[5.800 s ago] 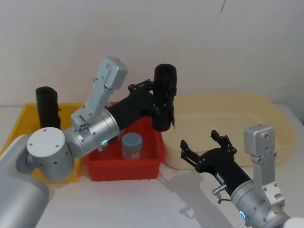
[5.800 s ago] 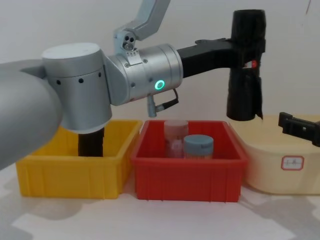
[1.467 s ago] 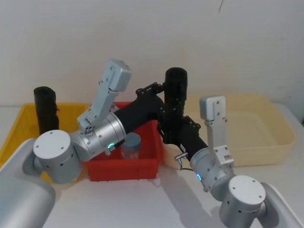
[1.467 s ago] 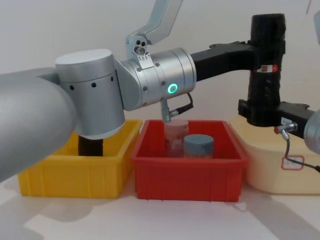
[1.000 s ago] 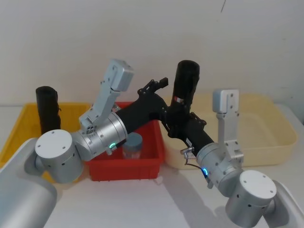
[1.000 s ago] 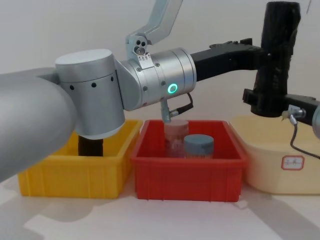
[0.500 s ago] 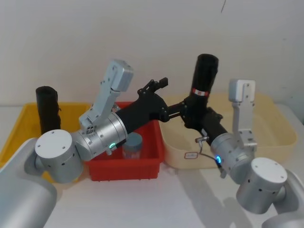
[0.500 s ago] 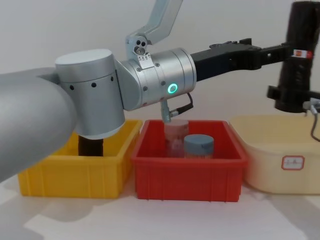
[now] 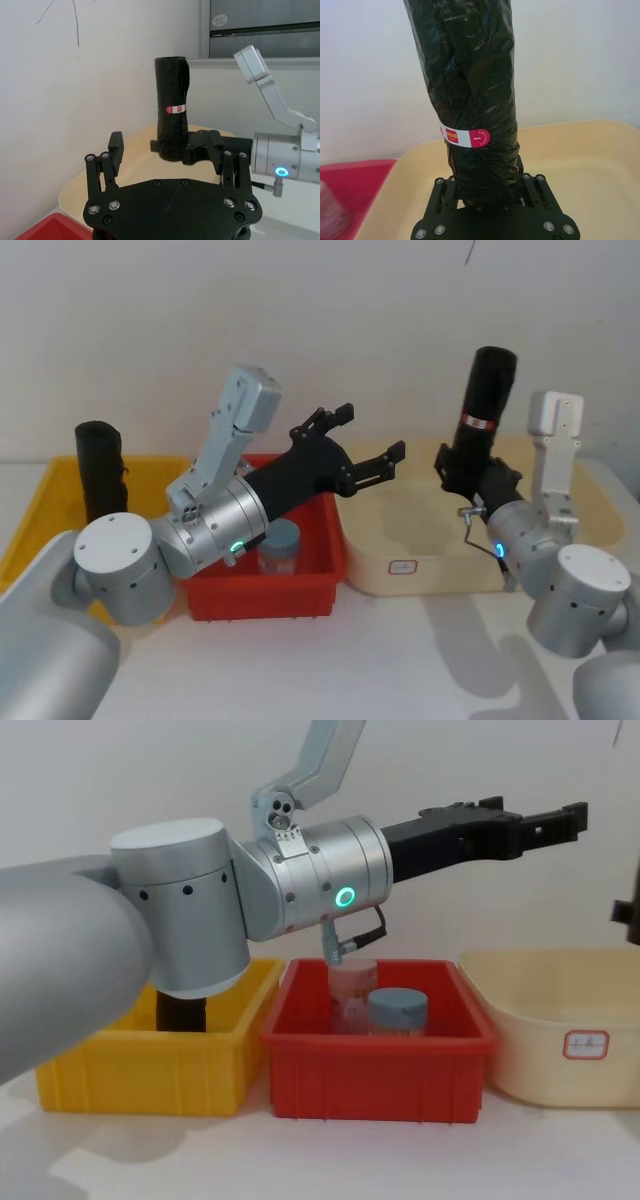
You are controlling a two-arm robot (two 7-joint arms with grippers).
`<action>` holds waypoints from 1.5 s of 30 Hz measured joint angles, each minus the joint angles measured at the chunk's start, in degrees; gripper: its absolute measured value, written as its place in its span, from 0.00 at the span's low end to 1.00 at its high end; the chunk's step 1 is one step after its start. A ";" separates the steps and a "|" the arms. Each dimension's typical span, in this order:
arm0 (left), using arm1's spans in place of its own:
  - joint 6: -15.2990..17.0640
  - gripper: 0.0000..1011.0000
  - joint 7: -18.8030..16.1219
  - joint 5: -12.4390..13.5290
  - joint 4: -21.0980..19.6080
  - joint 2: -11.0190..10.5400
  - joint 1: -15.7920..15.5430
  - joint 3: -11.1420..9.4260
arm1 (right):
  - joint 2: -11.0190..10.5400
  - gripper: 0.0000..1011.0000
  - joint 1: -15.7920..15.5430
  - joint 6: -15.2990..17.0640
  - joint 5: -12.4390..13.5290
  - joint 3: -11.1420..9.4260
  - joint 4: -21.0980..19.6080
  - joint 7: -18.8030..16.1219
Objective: Pick up the garbage bag with the one hand and transfer it to the other hand.
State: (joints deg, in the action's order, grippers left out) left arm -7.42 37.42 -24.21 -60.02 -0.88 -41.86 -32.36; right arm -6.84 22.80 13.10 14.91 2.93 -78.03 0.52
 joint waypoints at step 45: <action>0.00 0.99 -0.84 0.05 -0.96 -0.44 0.64 0.03 | -3.19 0.99 0.32 0.23 -6.18 -1.10 -5.81 1.06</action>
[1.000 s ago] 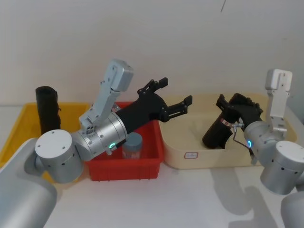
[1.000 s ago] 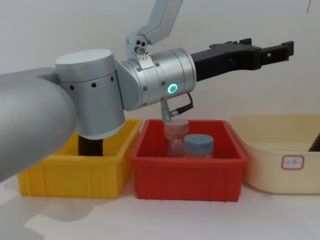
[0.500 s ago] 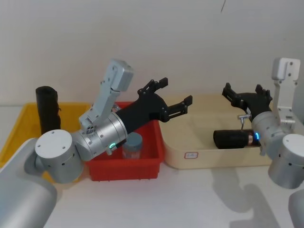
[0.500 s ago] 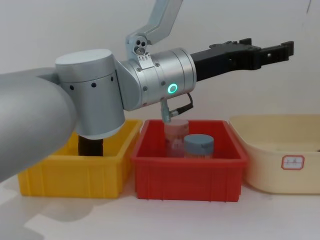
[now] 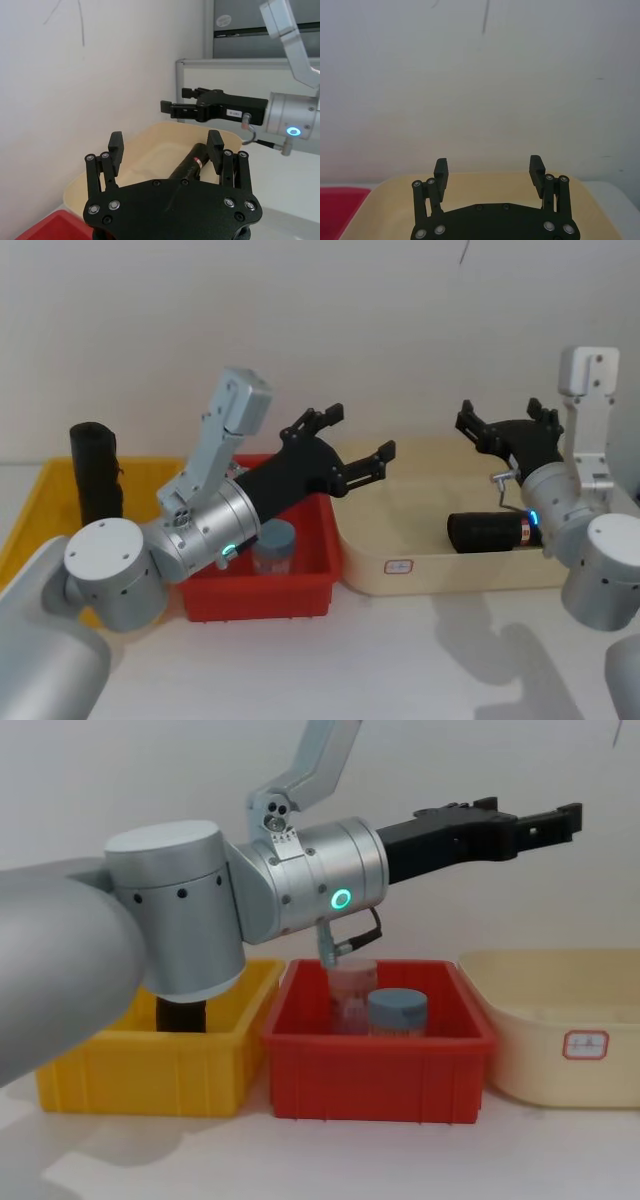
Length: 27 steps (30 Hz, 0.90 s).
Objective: Pick up the garbage bag with the one hand and transfer it to the other hand.
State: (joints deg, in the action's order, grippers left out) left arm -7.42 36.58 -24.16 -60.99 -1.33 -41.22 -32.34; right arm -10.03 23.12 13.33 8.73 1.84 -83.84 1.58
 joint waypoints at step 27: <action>3.91 0.99 -16.22 4.97 -23.50 -10.23 16.74 6.39 | 1.65 0.99 -5.86 3.75 -2.04 5.66 -4.07 -4.77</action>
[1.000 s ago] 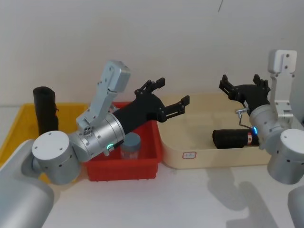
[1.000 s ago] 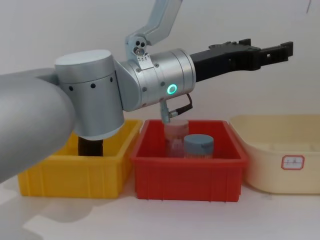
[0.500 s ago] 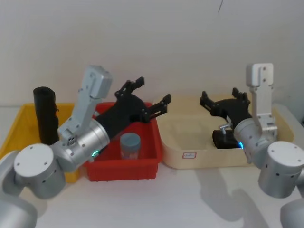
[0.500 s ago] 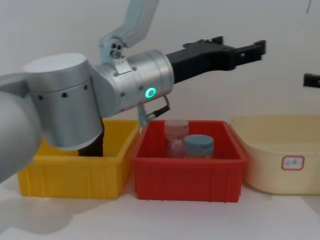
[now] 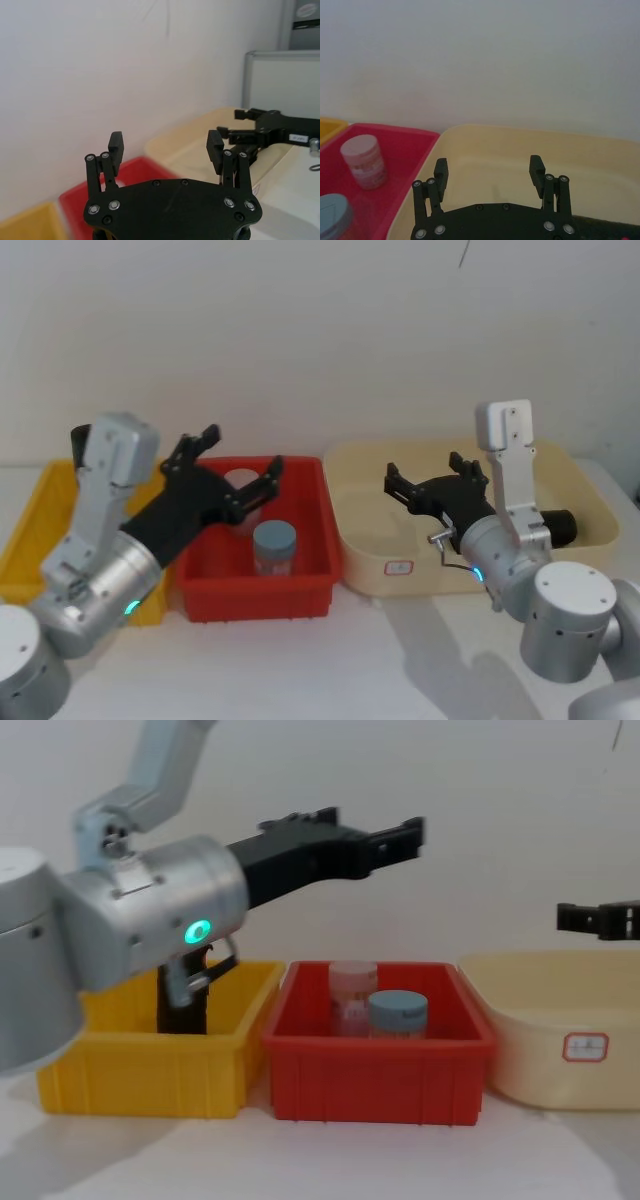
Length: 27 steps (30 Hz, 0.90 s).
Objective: Pick up the garbage bag with the one hand and transfer it to the other hand.
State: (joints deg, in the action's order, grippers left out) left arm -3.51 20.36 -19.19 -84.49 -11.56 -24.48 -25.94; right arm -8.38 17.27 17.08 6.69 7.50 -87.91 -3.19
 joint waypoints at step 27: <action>5.12 0.99 -6.67 0.03 -10.74 -5.02 11.17 5.99 | 0.05 0.99 -3.95 5.05 2.05 3.14 -7.75 -6.74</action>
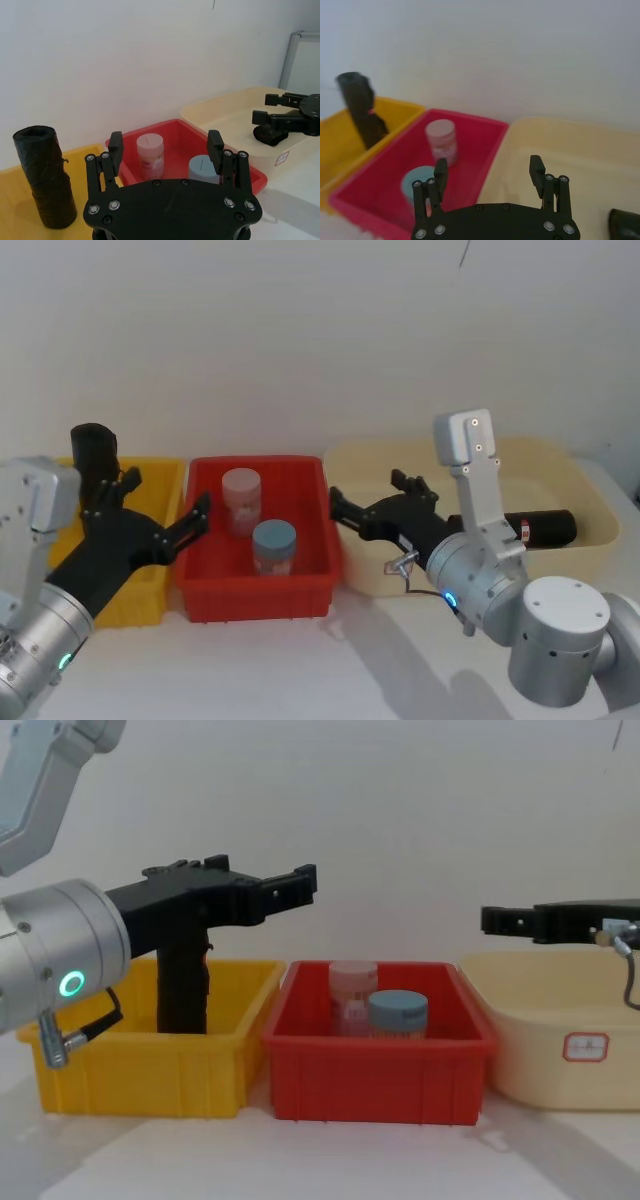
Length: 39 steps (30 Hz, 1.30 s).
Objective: Pick up the garbage bag with the one hand and transfer it to the other hand.
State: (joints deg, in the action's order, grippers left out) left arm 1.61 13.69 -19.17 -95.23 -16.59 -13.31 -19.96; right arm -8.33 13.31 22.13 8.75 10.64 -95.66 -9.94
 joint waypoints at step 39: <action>0.62 0.99 -0.75 -0.09 -1.20 -0.55 1.36 0.73 | -0.88 0.99 0.85 4.92 0.02 8.41 -0.27 -4.15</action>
State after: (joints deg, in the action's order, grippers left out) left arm 2.23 12.94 -19.25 -96.43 -17.14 -11.96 -19.23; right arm -9.21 14.16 27.06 8.77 19.04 -95.93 -14.09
